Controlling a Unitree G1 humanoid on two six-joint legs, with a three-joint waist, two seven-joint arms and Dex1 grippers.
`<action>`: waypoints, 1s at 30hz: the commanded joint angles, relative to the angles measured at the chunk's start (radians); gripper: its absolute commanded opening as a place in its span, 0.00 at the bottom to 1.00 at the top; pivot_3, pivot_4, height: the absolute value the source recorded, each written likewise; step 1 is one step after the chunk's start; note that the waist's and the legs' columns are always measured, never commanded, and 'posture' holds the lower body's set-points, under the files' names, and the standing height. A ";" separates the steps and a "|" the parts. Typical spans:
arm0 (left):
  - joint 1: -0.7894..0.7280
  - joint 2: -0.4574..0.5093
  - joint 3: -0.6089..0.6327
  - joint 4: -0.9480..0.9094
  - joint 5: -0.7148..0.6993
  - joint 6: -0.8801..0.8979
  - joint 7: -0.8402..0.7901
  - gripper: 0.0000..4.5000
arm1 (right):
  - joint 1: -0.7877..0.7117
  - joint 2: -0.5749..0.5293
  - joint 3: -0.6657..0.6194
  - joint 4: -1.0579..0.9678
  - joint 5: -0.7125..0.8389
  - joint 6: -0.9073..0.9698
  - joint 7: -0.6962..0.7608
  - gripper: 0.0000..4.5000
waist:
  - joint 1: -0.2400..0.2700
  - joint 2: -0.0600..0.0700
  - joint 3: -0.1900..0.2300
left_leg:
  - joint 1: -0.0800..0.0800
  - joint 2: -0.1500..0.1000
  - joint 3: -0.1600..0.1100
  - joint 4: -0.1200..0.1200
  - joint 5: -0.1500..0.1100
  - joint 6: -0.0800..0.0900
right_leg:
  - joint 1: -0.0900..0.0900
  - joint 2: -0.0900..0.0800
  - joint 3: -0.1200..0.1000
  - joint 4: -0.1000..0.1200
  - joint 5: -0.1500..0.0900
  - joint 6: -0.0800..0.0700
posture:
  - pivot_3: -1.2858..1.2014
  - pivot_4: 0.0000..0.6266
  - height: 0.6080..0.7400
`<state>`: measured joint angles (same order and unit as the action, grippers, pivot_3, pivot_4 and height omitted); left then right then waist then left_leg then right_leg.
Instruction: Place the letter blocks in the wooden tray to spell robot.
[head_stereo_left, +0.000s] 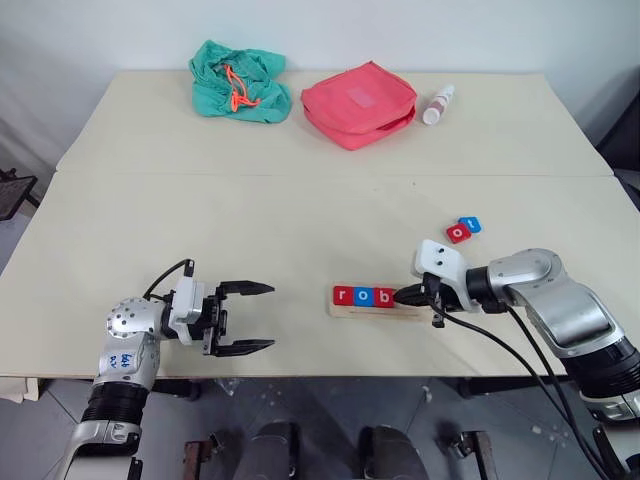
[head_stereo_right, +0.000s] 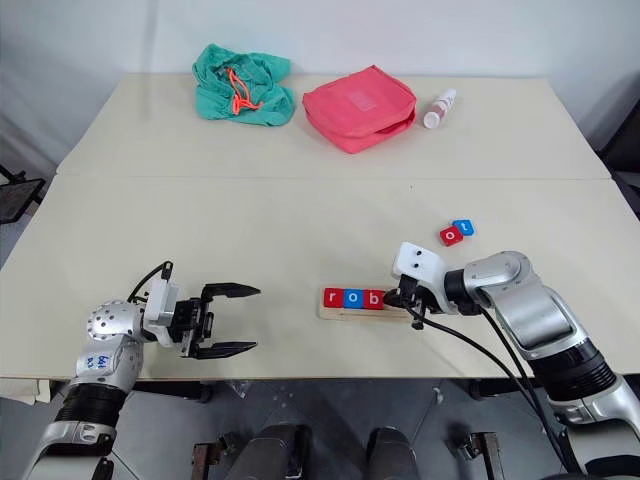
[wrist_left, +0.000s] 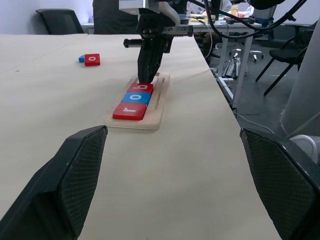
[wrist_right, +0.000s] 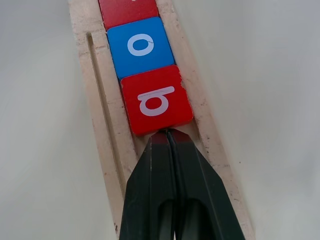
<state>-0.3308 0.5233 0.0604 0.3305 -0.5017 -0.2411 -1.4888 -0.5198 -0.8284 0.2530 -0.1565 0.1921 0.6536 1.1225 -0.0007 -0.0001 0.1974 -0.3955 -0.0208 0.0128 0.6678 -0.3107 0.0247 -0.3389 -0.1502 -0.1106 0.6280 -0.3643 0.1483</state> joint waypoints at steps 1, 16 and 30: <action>-0.009 -0.006 0.005 0.007 0.001 -0.009 -0.005 1.00 | 0.023 -0.039 -0.084 -0.040 0.025 -0.002 -0.010 0.01 | 0.001 0.000 0.000 | 0.000 0.000 0.000 0.000 0.000 0.000 | 0.000 0.000 0.000 0.000 0.000 0.000 | 0.52 0.24 1.00; -0.073 -0.023 0.004 0.093 0.010 -0.018 -0.030 1.00 | 0.376 0.033 -0.580 -0.146 0.206 -0.009 -0.211 0.83 | 0.011 0.000 0.000 | 0.000 0.000 0.001 0.000 0.000 0.000 | 0.000 0.000 0.000 0.000 0.000 0.000 | 0.52 0.24 1.00; -0.117 -0.039 -0.002 0.153 0.015 -0.034 -0.055 1.00 | 0.529 0.105 -0.721 -0.103 0.192 -0.122 -0.373 0.99 | 0.019 0.000 0.000 | 0.001 0.000 0.002 0.000 0.000 0.000 | 0.001 0.000 0.000 0.000 0.000 0.000 | 0.52 0.24 1.00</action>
<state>-0.4370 0.4834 0.0579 0.4833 -0.4845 -0.2639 -1.5002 0.0082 -0.7085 -0.4419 -0.2453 0.3756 0.5490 0.7538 0.0184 -0.0005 0.1972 -0.3948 -0.0209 0.0149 0.6677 -0.3105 0.0251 -0.3384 -0.1503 -0.1101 0.6283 -0.3643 0.1483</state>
